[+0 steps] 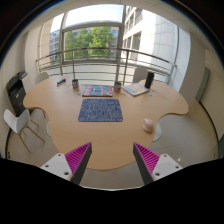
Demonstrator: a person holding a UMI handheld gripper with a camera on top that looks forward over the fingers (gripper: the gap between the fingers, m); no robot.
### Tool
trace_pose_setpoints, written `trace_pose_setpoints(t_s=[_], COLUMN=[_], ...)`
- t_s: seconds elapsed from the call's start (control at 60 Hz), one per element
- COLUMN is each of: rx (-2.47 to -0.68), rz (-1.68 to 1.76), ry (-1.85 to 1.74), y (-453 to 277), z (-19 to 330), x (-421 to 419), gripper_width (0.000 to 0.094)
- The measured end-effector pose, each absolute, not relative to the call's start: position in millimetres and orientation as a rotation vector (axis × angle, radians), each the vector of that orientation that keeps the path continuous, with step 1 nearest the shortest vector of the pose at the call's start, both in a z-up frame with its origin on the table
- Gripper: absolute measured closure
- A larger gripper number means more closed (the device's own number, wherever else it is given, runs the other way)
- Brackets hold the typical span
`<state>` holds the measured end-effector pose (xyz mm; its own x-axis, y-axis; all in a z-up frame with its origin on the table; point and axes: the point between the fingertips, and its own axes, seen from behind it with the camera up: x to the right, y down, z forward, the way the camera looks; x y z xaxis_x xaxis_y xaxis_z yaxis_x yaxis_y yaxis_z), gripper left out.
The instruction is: Arrange mouse
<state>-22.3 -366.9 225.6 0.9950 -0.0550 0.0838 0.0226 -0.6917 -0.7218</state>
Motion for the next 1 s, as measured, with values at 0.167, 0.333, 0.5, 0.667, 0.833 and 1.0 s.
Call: trace_pose_setpoints(t_s=[0.167, 0.333, 0.5, 0.667, 0.833, 1.0], rx=[-2.372, -2.373, -2.311, -2.219, -2.196, -2.221], rz=[-0.142, -0.178, -0.222, -0.204, -0.136, -0.083], ry=[0.060, 0.116, 0.132, 0.093, 0.101, 0.123], y=[-377.4, -362.6, -302.9, -214.5, -137.2, -102.0], z=[202.7, 134.4, 75.3, 47.6, 15.0, -14.6], x=[4.7, 85.8, 173.0, 221.6, 248.0, 262.9], gripper_width=[0.0087, 0.0087, 0.0078, 0.0082, 0.0087, 0.0253])
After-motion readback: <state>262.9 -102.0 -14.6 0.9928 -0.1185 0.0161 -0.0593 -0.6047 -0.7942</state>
